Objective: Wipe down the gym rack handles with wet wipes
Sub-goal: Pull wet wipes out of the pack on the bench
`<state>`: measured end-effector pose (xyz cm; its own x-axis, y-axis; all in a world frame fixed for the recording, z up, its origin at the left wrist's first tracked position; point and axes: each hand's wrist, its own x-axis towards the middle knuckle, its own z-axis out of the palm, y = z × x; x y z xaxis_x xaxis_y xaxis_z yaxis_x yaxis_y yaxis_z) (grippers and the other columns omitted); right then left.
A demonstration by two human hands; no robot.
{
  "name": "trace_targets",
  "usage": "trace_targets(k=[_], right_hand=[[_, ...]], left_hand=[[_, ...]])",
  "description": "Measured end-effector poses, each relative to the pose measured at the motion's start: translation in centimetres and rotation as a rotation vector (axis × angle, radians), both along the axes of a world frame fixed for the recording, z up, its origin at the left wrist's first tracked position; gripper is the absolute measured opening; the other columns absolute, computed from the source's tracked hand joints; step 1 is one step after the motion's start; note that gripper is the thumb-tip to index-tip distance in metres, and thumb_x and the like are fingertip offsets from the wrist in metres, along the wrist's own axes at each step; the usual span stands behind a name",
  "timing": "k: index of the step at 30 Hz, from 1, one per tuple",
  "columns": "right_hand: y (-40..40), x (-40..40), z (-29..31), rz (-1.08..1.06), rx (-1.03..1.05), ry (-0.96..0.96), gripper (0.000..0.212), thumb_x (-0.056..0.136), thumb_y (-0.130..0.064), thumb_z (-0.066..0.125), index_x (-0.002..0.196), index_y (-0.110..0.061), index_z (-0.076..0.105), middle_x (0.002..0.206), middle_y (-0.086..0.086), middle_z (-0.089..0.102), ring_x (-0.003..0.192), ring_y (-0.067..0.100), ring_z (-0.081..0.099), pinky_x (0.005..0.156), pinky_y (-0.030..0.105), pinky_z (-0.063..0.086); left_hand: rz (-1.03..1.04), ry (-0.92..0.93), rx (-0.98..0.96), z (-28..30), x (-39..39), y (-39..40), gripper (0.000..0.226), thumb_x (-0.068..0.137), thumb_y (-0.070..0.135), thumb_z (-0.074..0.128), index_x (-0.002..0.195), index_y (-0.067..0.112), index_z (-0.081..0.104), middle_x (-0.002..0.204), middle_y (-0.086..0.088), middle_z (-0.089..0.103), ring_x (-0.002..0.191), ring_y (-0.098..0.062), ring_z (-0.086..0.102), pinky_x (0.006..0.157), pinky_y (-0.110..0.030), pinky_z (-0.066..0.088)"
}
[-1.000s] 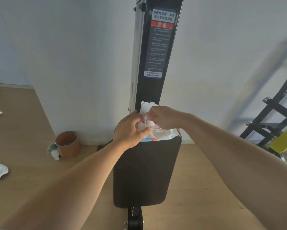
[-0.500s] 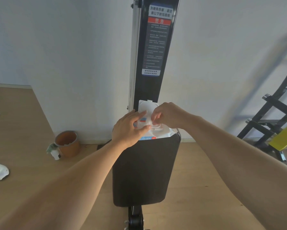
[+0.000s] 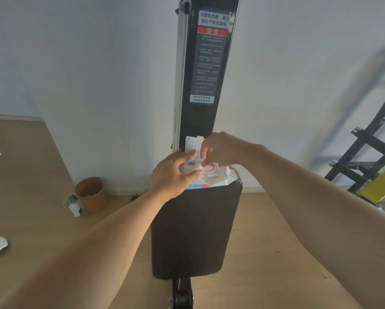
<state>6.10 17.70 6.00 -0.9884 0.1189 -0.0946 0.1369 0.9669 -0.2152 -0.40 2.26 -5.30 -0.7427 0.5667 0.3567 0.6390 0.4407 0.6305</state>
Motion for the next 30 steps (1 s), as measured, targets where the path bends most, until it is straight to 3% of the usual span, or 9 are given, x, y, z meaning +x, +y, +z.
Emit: trace_targets(k=[4,8,11,14,17,22,24,27,30], right_hand=[[-0.2,0.3,-0.9,0.005,-0.141,0.054,0.006,0.086,-0.037,0.073,0.082,-0.033,0.074,0.085,-0.016,0.066,0.08,0.005,0.061,0.067,0.019,0.046],[-0.6,-0.1,-1.5,-0.016,-0.059,0.072,0.011,0.088,-0.041,0.068,0.081,-0.033,0.072,0.09,-0.01,0.069,0.087,0.016,0.064,0.074,0.026,0.05],[-0.6,-0.1,-1.2,-0.022,-0.028,0.058,0.013,0.092,-0.04,0.064,0.082,-0.033,0.065,0.081,-0.012,0.061,0.078,0.014,0.06,0.062,0.021,0.044],[-0.6,-0.2,-1.6,-0.044,0.001,0.023,0.011,0.098,-0.027,0.056,0.093,-0.025,0.065,0.085,-0.005,0.063,0.081,0.019,0.061,0.064,0.023,0.044],[-0.6,0.4,-1.4,-0.091,-0.151,0.029,0.018,0.1,-0.028,0.053,0.095,-0.014,0.064,0.087,0.003,0.068,0.077,0.02,0.066,0.073,0.031,0.05],[0.1,1.4,-2.0,-0.265,-0.429,0.173,0.023,0.098,-0.012,0.044,0.082,-0.016,0.06,0.089,0.004,0.067,0.072,0.017,0.072,0.06,0.021,0.053],[0.0,1.2,-2.2,-0.232,-0.335,0.189,0.017,0.098,-0.016,0.044,0.09,-0.017,0.059,0.093,0.001,0.067,0.078,0.02,0.072,0.069,0.03,0.055],[-0.7,1.1,-1.7,-0.109,-0.21,0.141,0.017,0.095,-0.033,0.062,0.11,-0.025,0.06,0.101,-0.006,0.065,0.082,0.017,0.067,0.067,0.026,0.05],[-0.9,0.9,-1.2,-0.012,0.06,0.175,0.009,0.09,-0.037,0.068,0.097,-0.032,0.07,0.101,-0.007,0.067,0.089,0.018,0.063,0.068,0.025,0.046]], left_hand=[[0.015,-0.002,-0.009,-0.1,-0.2,0.1,0.042,0.084,0.067,0.06,0.117,0.042,0.066,0.134,0.021,0.062,0.108,-0.006,0.064,0.096,-0.037,0.055],[0.016,0.012,0.01,-0.4,-0.4,0.2,0.041,0.089,0.07,0.047,0.103,0.038,0.069,0.126,0.021,0.066,0.112,-0.008,0.062,0.096,-0.038,0.054],[0.025,-0.027,0.029,-0.6,-0.6,0.4,0.048,0.091,0.069,0.036,0.107,0.038,0.067,0.126,0.017,0.067,0.117,-0.012,0.06,0.098,-0.043,0.052],[0.035,-0.037,0.029,-1.0,-0.9,0.5,0.046,0.09,0.066,0.033,0.111,0.038,0.065,0.131,0.014,0.066,0.123,-0.017,0.059,0.099,-0.048,0.051],[0.038,-0.03,0.039,-1.0,-0.8,0.5,0.046,0.092,0.063,0.034,0.114,0.039,0.066,0.132,0.015,0.066,0.125,-0.015,0.059,0.1,-0.046,0.052],[0.055,-0.047,0.04,-1.2,-0.8,0.7,0.048,0.094,0.061,0.032,0.123,0.041,0.065,0.142,0.015,0.06,0.128,-0.012,0.058,0.102,-0.043,0.053],[0.056,-0.021,0.025,-1.3,-0.7,0.7,0.05,0.092,0.062,0.031,0.12,0.04,0.065,0.138,0.016,0.063,0.125,-0.013,0.059,0.099,-0.044,0.054],[0.062,-0.011,0.004,-1.1,-0.8,0.7,0.055,0.09,0.065,0.03,0.109,0.033,0.071,0.136,0.014,0.064,0.126,-0.015,0.059,0.1,-0.043,0.052],[0.055,-0.015,0.01,-0.9,-0.7,0.6,0.057,0.091,0.069,0.029,0.106,0.033,0.07,0.133,0.013,0.066,0.124,-0.017,0.06,0.099,-0.045,0.053]])
